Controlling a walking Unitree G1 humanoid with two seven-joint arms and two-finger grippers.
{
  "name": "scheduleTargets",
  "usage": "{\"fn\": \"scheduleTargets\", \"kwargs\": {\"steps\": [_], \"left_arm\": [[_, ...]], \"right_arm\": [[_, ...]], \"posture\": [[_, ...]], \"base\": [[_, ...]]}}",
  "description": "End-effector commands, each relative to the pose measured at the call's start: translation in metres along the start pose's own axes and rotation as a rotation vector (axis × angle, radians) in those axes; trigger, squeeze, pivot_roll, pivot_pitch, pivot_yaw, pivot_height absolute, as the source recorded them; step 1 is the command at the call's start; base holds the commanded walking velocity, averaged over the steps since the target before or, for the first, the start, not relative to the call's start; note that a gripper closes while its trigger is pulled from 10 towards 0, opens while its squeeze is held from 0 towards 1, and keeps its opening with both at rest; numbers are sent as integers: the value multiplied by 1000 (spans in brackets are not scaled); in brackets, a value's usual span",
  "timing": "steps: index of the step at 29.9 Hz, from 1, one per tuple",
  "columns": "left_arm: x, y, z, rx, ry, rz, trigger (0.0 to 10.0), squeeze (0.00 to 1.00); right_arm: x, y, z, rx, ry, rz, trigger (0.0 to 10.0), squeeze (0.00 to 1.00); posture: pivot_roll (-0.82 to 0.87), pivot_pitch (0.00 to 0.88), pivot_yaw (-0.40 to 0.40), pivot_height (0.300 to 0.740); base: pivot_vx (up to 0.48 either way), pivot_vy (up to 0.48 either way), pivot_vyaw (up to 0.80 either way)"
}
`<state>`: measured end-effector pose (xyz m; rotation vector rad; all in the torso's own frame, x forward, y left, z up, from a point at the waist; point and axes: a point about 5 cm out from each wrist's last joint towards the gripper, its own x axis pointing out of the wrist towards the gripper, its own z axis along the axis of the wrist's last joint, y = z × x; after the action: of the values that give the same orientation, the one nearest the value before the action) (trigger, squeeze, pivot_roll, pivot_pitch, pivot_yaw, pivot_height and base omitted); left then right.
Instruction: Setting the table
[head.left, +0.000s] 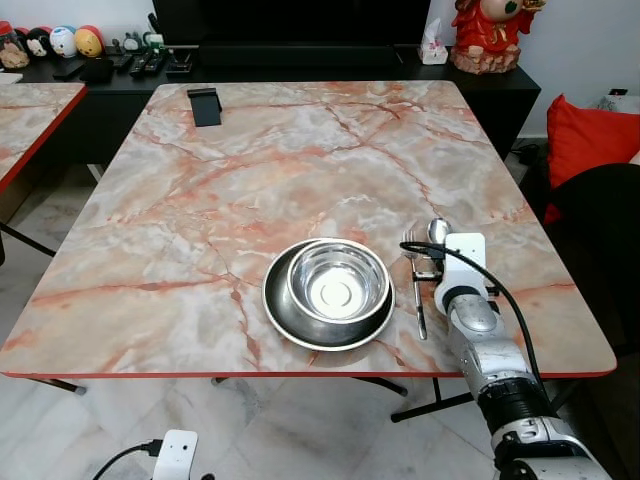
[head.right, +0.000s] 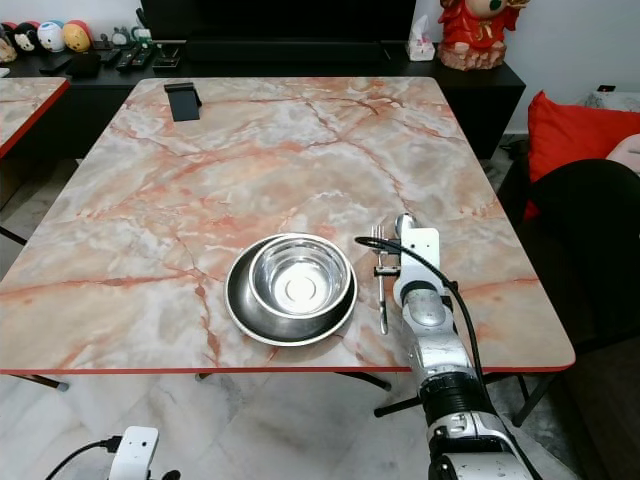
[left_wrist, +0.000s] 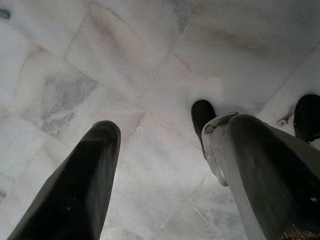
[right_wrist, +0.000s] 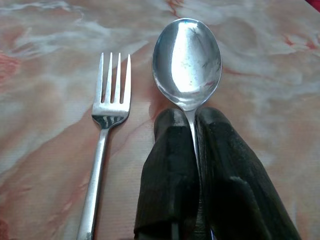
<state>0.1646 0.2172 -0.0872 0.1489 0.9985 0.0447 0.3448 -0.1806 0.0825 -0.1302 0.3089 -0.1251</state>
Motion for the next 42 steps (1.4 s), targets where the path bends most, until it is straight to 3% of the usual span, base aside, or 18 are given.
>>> {"fn": "scheduleTargets", "kwargs": {"steps": [1, 42], "left_arm": [[-1, -1, -7, -7, 28, -4, 10000, 0], [-1, -1, -6, -7, 26, -3, 10000, 0]], "right_arm": [[0, 3, 1, -7, 10, 10, 10000, 0], [-2, 11, -9, 17, 93, 39, 10000, 0]], "posture": [[-72, 57, -4, 740], [-64, 66, -5, 740]], "base": [[0, 0, 0], [0, 0, 0]]}}
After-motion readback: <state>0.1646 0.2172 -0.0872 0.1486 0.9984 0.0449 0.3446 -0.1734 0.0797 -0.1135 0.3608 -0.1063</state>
